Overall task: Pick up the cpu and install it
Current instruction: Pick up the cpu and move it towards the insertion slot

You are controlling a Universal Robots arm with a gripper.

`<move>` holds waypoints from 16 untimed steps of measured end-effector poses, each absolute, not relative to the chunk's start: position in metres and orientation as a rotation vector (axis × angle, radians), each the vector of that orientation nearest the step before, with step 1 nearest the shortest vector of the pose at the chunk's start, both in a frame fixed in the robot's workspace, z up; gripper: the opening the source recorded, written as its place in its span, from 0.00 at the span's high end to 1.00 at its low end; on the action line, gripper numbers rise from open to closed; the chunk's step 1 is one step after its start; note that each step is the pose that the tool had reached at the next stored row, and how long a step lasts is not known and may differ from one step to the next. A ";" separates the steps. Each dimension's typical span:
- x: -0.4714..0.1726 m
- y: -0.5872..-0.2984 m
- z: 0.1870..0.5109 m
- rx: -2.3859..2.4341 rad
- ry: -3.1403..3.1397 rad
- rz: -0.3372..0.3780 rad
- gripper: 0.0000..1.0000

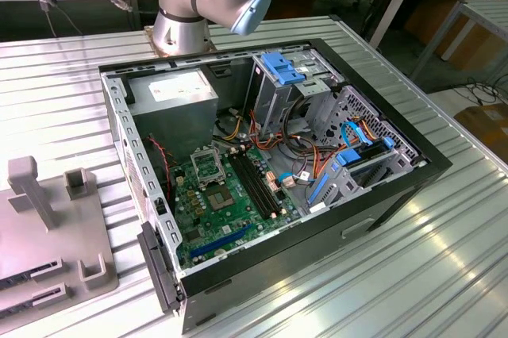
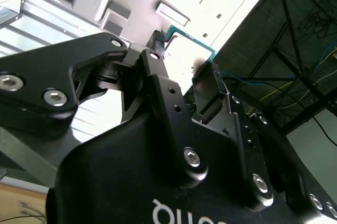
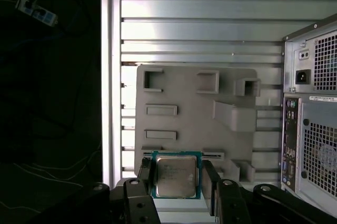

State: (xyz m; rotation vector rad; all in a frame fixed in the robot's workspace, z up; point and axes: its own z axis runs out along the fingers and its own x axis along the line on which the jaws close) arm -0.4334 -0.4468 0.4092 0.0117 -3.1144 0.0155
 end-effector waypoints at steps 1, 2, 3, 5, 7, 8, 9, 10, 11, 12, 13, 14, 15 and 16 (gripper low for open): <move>-0.433 -0.447 0.409 0.012 -3.114 0.015 0.53; -0.433 -0.447 0.409 0.012 -3.114 0.016 0.53; -0.432 -0.447 0.409 0.012 -3.114 0.015 0.53; -0.432 -0.447 0.409 0.012 -3.114 0.016 0.53; -0.431 -0.447 0.409 0.012 -3.114 0.015 0.53; -0.431 -0.447 0.409 0.012 -3.115 0.015 0.53; -0.430 -0.447 0.409 0.012 -3.114 0.015 0.53; -0.430 -0.447 0.409 0.012 -3.114 0.015 0.53; -0.430 -0.447 0.409 0.012 -3.114 0.016 0.53; -0.429 -0.447 0.409 0.012 -3.114 0.015 0.53; -0.429 -0.447 0.409 0.012 -3.114 0.016 0.53; -0.428 -0.447 0.409 0.012 -3.114 0.016 0.53; -0.427 -0.447 0.409 0.012 -3.114 0.015 0.53; -0.427 -0.447 0.409 0.012 -3.114 0.015 0.53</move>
